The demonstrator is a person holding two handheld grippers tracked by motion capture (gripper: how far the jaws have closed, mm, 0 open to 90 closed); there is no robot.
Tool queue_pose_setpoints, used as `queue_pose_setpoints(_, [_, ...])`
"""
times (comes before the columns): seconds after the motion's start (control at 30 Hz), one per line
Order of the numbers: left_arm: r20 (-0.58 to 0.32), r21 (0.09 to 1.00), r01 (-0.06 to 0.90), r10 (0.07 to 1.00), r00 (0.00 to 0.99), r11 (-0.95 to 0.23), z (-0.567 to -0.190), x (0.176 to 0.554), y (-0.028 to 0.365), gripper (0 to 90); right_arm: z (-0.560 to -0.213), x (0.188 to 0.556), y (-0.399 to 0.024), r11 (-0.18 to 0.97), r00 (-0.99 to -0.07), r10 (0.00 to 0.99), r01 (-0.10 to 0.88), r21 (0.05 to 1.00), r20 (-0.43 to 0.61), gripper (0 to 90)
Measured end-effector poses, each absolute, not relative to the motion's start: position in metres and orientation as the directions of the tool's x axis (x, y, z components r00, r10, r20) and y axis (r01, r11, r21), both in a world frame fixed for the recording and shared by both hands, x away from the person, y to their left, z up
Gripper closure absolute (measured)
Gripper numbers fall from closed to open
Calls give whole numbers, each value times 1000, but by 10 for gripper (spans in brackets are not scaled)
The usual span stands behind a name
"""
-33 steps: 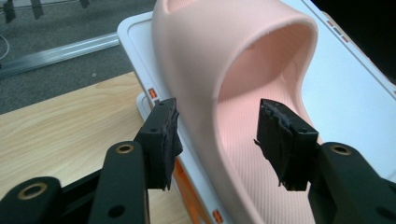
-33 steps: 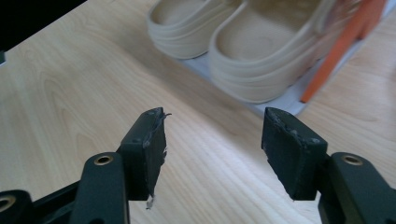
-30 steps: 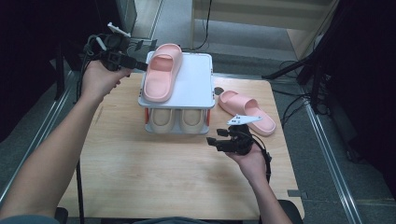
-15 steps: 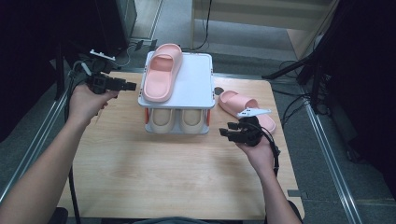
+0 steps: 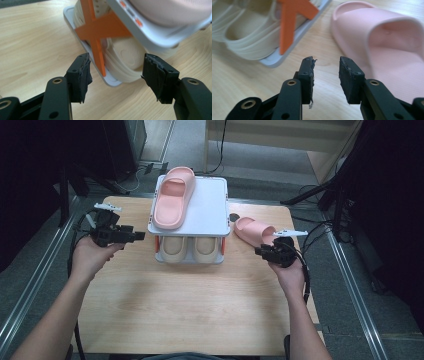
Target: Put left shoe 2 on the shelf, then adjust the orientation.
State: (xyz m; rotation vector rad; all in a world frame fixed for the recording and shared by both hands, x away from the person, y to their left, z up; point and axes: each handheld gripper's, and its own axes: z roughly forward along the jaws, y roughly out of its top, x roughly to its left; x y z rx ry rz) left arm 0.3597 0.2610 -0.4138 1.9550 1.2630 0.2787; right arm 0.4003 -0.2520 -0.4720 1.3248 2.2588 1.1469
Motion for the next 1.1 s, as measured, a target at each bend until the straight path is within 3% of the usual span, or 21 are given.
queue_pose_setpoints(0.3, [-211,712,669,843,494,-214,-444,338,255,392,-481,414,-276,199,-460,873,641,742,163,767])
queue_pose_setpoints(0.47, [-207,686,684,834,511,-249,-457,332,251,389,-480,423,-279,188,-430,892,633,751,139,895])
queue_pose_setpoints(0.9, [-215,706,665,821,530,-244,-465,317,253,388,-501,451,-281,178,-372,918,692,699,135,900])
queue_pose_setpoints(1.1, [-216,699,674,829,516,-237,-471,314,258,388,-502,453,-273,207,-391,912,697,687,121,900])
